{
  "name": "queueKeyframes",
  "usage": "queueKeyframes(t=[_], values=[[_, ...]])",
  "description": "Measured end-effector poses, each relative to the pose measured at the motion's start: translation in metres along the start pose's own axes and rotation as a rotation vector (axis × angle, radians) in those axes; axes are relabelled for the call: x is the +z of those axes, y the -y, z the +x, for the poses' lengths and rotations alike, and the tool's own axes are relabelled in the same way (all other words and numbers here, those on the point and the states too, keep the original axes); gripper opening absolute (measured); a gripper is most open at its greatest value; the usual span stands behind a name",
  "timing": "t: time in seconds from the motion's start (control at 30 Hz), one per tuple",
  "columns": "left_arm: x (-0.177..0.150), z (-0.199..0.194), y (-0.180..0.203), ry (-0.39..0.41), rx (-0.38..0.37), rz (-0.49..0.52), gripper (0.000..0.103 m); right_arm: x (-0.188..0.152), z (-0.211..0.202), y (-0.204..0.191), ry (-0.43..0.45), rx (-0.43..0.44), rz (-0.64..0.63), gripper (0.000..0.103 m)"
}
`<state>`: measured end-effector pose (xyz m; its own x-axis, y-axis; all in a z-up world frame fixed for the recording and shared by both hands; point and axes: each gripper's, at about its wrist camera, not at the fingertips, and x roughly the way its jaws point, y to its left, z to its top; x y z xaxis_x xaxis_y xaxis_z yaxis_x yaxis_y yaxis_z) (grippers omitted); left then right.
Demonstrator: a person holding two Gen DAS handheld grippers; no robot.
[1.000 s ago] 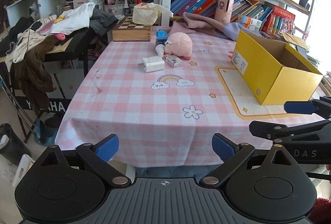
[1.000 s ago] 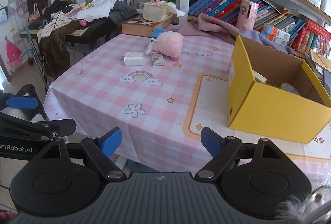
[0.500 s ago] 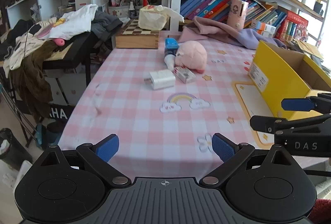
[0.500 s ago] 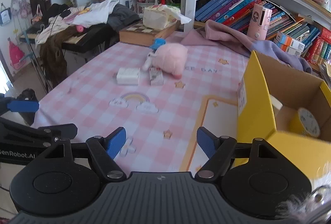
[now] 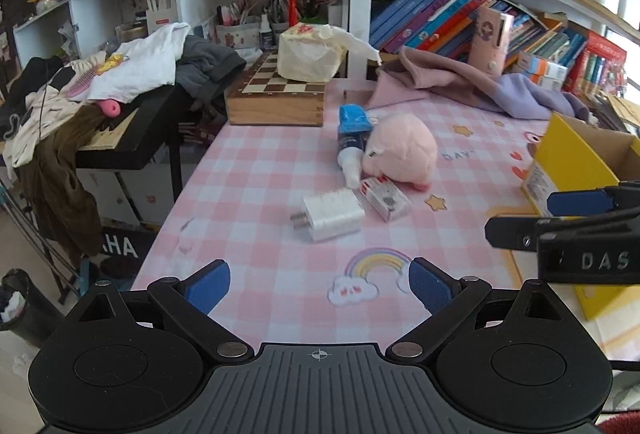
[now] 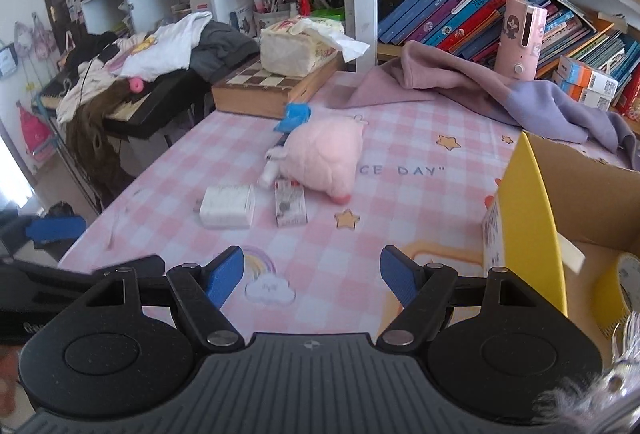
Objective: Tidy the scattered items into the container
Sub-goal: 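Move both tools toward the white charger plug and small card box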
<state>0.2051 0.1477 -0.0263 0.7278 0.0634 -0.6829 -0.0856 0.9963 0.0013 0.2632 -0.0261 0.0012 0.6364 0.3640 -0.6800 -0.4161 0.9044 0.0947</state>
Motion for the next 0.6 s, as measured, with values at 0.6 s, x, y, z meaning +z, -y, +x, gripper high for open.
queueKeyframes(t=[0.6], values=[[0.026,0.072,0.006,-0.054,-0.001,0.042,0.097,0.035,0.067,0.021,-0.099,0.02,0.081,0.071]])
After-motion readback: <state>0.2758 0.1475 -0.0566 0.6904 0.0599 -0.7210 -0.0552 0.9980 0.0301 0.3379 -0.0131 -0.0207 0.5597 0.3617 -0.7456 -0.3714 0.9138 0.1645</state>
